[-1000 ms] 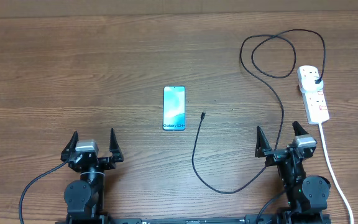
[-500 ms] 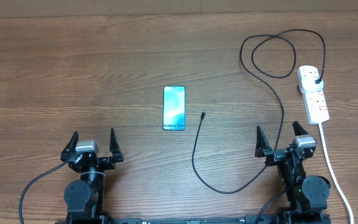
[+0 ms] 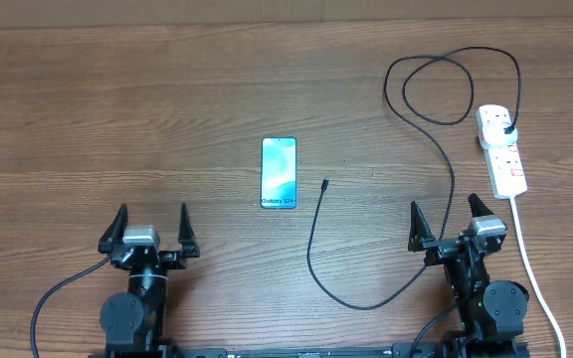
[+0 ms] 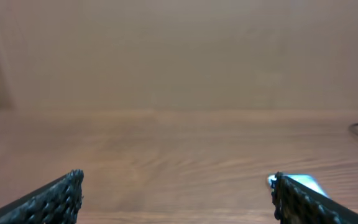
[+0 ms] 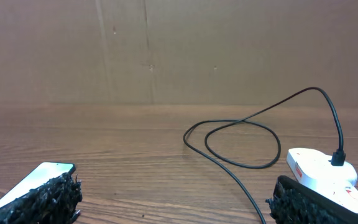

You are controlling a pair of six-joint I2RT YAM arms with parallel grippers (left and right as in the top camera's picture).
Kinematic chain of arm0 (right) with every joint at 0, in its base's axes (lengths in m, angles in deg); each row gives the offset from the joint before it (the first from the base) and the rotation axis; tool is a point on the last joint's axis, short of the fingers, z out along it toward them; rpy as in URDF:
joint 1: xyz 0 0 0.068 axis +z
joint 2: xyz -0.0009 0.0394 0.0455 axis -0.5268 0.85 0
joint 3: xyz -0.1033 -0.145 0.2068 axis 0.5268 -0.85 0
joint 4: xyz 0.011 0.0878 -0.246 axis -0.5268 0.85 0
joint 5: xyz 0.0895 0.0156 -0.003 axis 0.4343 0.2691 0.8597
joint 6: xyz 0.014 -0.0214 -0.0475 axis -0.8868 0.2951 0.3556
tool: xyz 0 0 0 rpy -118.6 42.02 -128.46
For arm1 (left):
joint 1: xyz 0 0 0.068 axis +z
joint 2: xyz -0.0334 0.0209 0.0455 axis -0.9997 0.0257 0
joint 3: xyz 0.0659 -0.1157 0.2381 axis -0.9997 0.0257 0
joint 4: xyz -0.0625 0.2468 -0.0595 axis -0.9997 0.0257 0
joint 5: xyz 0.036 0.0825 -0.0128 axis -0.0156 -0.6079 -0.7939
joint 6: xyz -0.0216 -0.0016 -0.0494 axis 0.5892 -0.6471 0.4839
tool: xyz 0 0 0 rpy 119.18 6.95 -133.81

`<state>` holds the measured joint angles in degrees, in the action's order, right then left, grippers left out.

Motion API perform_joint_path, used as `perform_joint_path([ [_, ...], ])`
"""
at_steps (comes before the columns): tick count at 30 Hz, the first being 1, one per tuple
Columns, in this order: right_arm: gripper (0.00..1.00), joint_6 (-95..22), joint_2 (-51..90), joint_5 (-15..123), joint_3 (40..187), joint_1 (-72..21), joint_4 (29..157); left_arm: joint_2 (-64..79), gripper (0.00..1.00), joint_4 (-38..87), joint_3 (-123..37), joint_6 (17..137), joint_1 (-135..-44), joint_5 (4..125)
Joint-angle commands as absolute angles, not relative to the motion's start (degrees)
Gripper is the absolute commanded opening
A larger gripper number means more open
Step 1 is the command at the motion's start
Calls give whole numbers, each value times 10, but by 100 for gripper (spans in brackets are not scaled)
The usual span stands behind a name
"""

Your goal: Plug charger to phone and switch on socket

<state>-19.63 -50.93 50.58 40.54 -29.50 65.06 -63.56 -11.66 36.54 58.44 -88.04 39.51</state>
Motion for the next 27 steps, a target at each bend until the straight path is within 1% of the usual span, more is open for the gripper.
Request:
perform_joint_path([
  [1,100,-194,-513,507,399,-292,648,-641,100,-168,367,576,-878,490],
  [6,100,-194,-513,507,399,-292,648,-641,100,-282,367,576,-878,564],
  [12,100,-194,-513,507,399,-292,648,-641,100,-403,367,576,-878,567],
  [14,100,-194,-513,507,399,-292,648,-641,100,-431,365,594,-878,556],
  [18,100,-194,-513,507,399,-292,648,-641,100,-432,348,636,-878,540],
  [21,100,-194,-513,507,399,-292,648,-640,100,-418,326,636,-878,535],
  [25,100,-194,-513,507,399,-292,648,-617,100,-338,257,636,-878,517],
  [27,100,-194,-513,507,399,-292,648,-571,100,-293,201,636,-878,521],
])
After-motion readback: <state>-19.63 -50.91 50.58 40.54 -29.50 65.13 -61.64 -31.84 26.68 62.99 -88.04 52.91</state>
